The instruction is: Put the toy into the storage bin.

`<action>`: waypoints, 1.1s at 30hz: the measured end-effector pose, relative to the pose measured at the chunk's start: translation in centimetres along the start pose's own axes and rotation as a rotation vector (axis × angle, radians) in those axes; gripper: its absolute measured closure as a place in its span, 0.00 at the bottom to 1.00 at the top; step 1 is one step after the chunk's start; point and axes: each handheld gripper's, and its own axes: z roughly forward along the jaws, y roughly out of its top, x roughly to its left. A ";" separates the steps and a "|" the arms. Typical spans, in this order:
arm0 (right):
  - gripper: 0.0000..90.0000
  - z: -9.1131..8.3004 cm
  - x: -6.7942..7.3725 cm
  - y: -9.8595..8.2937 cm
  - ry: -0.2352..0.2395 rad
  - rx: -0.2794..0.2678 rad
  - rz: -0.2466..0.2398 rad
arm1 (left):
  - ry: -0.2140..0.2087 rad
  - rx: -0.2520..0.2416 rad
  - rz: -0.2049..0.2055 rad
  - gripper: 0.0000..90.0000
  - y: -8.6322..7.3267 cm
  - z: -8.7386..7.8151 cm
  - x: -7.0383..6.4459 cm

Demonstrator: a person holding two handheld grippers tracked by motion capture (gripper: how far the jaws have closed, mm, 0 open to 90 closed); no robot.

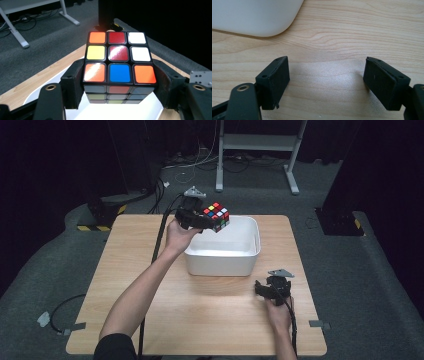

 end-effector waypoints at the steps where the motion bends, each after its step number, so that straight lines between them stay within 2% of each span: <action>1: 0.23 0.0 0.0 0.0 0.000 0.000 0.001 | 0.000 0.000 0.000 0.38 0.0 0.0 0.0; 9: 0.23 0.0 0.0 0.0 0.000 -0.001 0.003 | 0.003 0.019 0.005 0.38 0.0 1.2 0.1; 33: 0.23 0.0 0.0 0.0 -0.002 -0.001 0.005 | 0.035 0.061 -0.042 0.38 -1.0 3.4 1.3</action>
